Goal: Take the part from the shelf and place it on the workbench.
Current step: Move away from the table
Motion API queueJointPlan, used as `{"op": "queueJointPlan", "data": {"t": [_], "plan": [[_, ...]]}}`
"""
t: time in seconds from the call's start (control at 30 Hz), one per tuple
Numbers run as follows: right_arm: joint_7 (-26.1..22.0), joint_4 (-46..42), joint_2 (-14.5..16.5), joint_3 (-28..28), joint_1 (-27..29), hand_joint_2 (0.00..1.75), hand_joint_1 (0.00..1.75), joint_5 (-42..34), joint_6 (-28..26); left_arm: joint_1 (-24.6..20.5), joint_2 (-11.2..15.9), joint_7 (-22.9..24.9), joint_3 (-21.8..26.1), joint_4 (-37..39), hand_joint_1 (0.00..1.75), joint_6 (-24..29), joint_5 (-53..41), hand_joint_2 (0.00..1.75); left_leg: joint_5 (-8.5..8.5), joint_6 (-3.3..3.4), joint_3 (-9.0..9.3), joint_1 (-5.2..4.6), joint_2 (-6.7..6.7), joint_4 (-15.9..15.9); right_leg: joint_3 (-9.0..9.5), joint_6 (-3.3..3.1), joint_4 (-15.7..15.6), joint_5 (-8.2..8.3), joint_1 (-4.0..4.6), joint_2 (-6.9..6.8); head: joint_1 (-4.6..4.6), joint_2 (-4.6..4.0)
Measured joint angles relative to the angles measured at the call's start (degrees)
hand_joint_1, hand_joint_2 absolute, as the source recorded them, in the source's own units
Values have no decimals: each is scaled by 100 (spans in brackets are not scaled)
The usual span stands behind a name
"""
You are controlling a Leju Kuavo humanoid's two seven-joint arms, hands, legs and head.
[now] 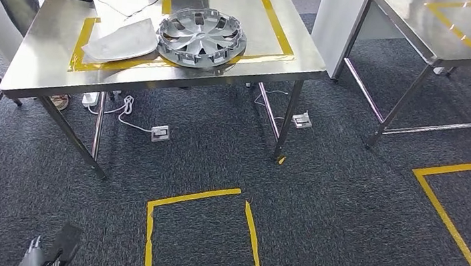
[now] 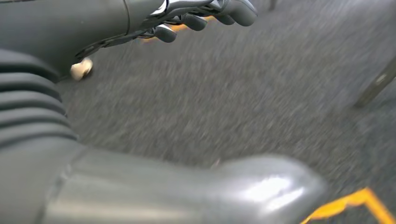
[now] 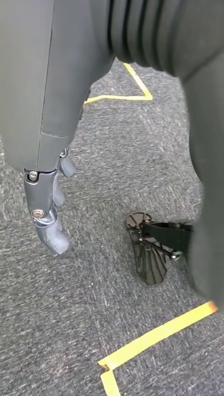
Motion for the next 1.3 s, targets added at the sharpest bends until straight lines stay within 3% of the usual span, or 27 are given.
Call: {"op": "queueJointPlan", "data": {"t": [0.1, 0.9, 1.03, 1.3], "plan": [[26, -73, -66, 375, 77, 0, 0, -276, -38, 183, -2, 86, -135, 47, 0, -242, 417, 175, -1, 1, -2, 0, 0, 2, -1, 1, 0, 0, 0, 0, 1, 0], [187, -625, -552, 3114, 637, 0, 0, -2359, -342, 1533, -33, 749, -1259, 341, 0, -2066, 3542, 175, -30, 42, -10, -1, -3, 8, -2, 8, -3, -5, -1, -3, 0, 0], [208, -685, -608, 3430, 701, 0, 0, -2649, -384, 1669, -40, 841, -1385, 372, 0, -2319, 3979, 0, -30, 42, -10, -1, -4, 10, -2, 9, -3, -6, -1, -4, -1, 0], [221, -717, -651, 3659, 722, 0, 0, -2728, -405, 1727, -45, 864, -1480, 406, 0, -2392, 4091, 0, -29, 43, -11, -1, -4, 11, -2, 10, -3, -5, -1, -4, 0, 0]]}}
